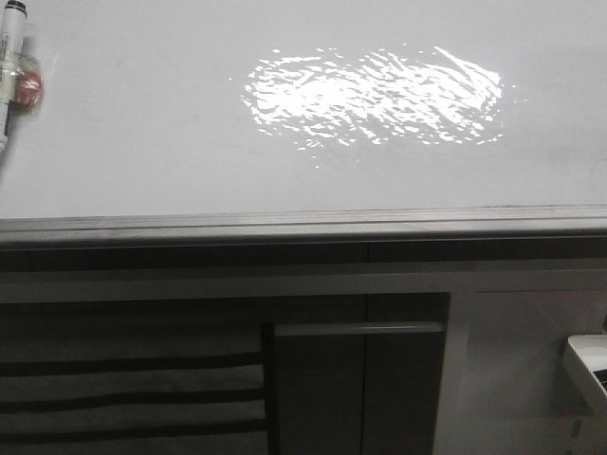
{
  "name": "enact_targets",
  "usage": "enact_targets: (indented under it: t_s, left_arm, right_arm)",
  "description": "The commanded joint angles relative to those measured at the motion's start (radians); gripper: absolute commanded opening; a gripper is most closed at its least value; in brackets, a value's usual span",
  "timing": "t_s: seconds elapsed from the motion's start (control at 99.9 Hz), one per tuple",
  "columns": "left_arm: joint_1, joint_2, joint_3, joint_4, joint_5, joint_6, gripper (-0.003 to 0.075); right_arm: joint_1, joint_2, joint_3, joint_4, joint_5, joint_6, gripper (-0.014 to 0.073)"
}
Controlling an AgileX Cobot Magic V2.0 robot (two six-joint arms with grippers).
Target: Write number 9 on whiteboard
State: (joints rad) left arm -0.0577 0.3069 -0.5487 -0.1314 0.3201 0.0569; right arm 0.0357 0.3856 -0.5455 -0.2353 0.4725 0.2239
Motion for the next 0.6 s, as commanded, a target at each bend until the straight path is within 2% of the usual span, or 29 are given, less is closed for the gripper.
enact_targets:
  t_s: [0.0, 0.59]
  left_arm:
    - [0.004, 0.021, -0.036, -0.006, -0.066, -0.002, -0.002]
    - [0.004, 0.023, -0.036, 0.007, -0.065, -0.002, -0.0018]
  right_arm:
    - [0.003, 0.023, -0.038, -0.027, -0.062, -0.007, -0.0072]
    - [0.003, 0.025, -0.038, -0.025, -0.101, -0.007, -0.0056]
